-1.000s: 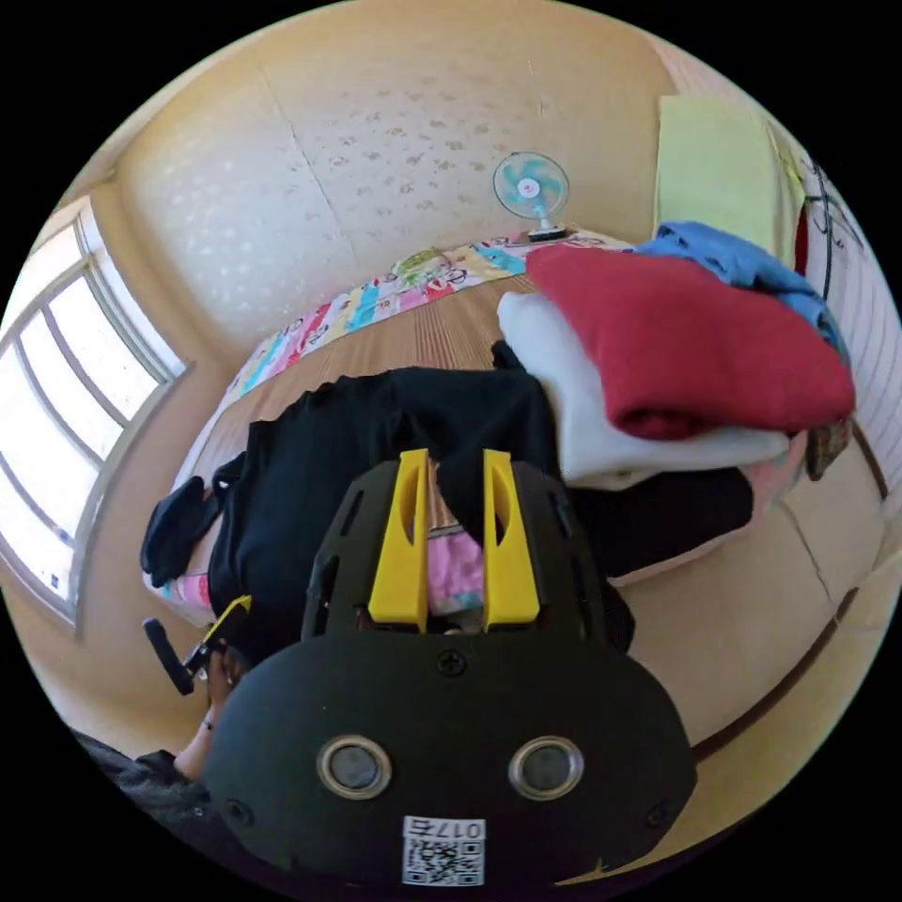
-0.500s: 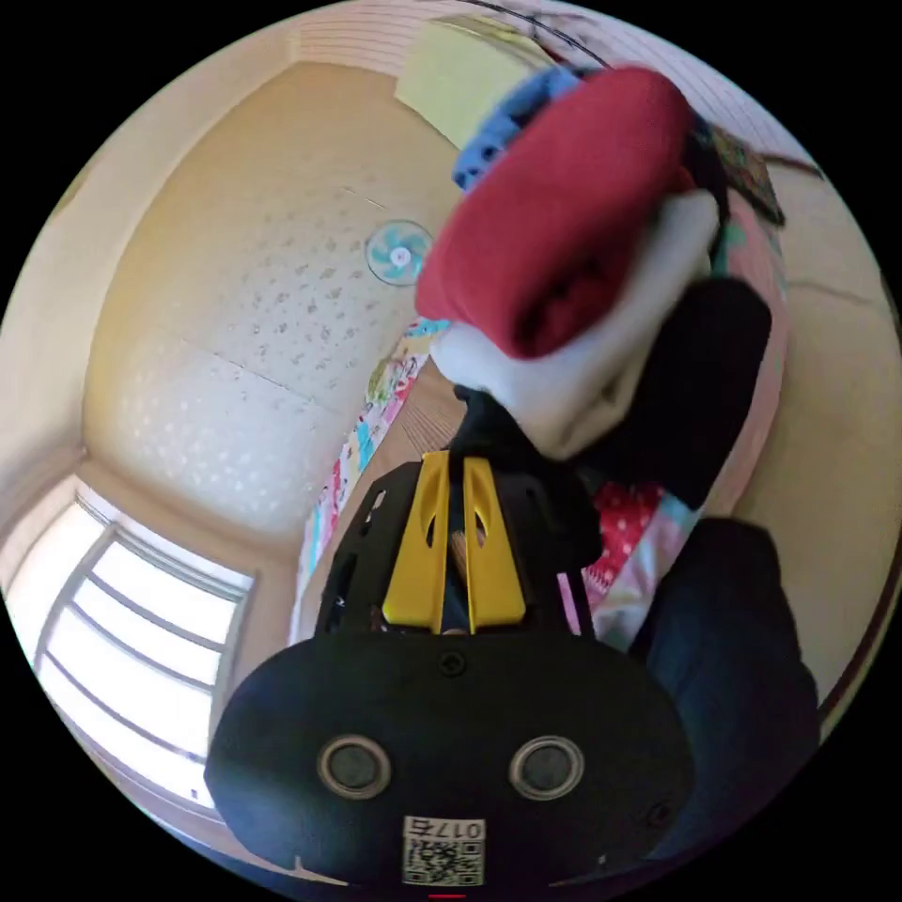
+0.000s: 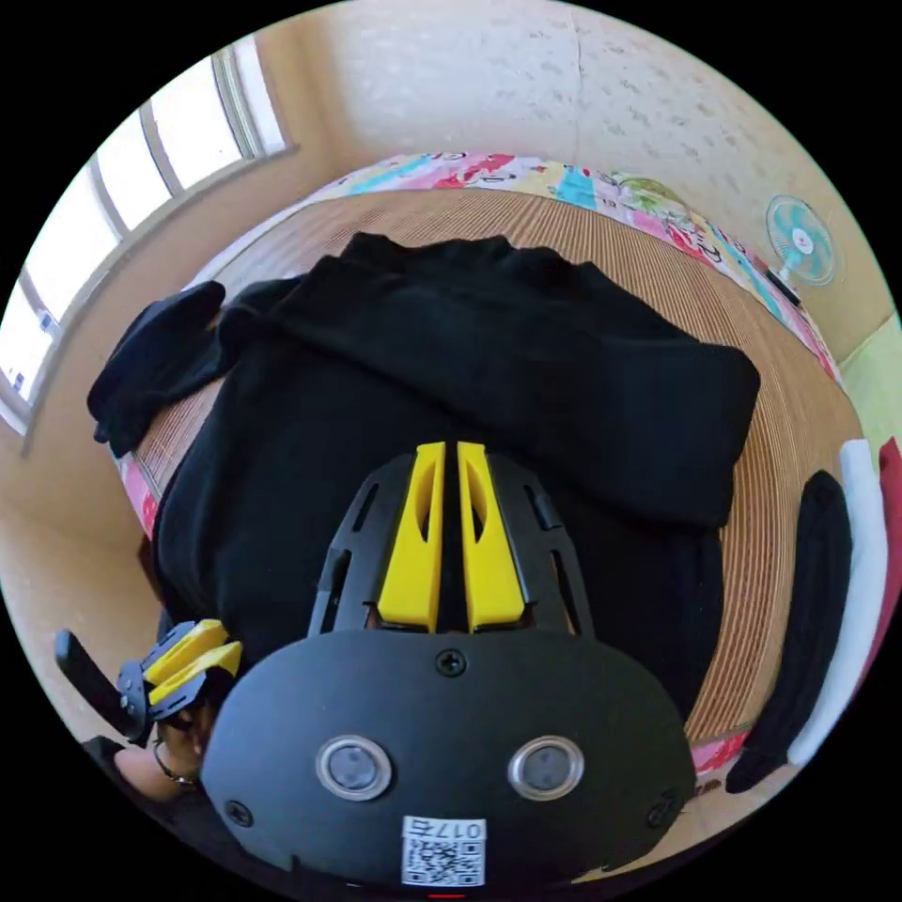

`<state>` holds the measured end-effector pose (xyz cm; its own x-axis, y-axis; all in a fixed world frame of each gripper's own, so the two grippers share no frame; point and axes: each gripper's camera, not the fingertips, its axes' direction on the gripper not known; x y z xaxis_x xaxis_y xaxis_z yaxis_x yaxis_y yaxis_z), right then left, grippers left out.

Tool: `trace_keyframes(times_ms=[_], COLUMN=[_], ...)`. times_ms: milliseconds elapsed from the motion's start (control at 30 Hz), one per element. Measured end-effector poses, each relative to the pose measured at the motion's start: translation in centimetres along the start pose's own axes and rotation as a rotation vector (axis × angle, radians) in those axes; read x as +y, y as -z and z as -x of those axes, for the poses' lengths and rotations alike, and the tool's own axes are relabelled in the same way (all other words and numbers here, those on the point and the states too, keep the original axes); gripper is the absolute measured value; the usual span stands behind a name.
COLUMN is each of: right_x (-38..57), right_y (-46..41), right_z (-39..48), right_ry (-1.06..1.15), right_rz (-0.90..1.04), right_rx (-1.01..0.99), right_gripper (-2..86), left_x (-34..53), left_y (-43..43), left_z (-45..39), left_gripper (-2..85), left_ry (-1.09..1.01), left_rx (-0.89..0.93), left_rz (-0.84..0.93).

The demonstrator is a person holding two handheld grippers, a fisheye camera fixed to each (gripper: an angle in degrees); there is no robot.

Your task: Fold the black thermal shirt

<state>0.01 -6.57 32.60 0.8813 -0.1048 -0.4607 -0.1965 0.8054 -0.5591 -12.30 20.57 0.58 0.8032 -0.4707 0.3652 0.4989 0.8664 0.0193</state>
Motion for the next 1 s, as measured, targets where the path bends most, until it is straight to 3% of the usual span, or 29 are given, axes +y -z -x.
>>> trace_keyframes(times_ms=[67,133,300,400,467,567,700,833,1000], right_x=[3.4,3.8,5.5,8.3,12.3,13.1,13.4,14.5,15.4], right_y=[0.3,1.7,4.1,-0.5,-1.2,-1.2,-1.8,-2.4,-2.2], right_z=[1.3,2.0,1.7,-2.5,-4.7,-6.0,-6.9,-6.1,-7.3], right_ry=[0.043,0.061,0.034,-0.064,-0.038,-0.049,-0.066,-0.041,-0.043], right_rz=[-0.155,-0.182,-0.208,-0.013,-0.102,-0.067,-0.061,-0.095,-0.103], right_rx=[-0.013,-0.020,0.175,0.275,0.255,0.243,0.222,0.293,0.257], right_gripper=[4.1,4.5,5.7,5.3,3.9,3.2,2.8,2.9,3.0], left_x=[-0.3,-1.0,-2.4,-3.3,-4.5,-6.6,-9.7,-13.3,-18.3], left_y=[0.8,1.5,3.9,8.6,12.1,16.5,17.3,13.5,13.4], left_z=[0.5,1.2,2.9,4.1,5.0,9.8,19.4,25.4,24.4], left_gripper=[6.4,6.2,6.2,6.5,6.8,9.1,13.7,12.9,7.3], left_ry=[0.004,0.016,0.120,0.186,0.215,0.410,0.746,0.961,1.008], left_rx=[0.011,0.028,0.090,0.125,0.038,-0.042,0.066,0.185,-0.046], left_rz=[-0.002,0.001,-0.011,-0.187,-0.295,-0.426,-0.473,-0.436,-0.433])
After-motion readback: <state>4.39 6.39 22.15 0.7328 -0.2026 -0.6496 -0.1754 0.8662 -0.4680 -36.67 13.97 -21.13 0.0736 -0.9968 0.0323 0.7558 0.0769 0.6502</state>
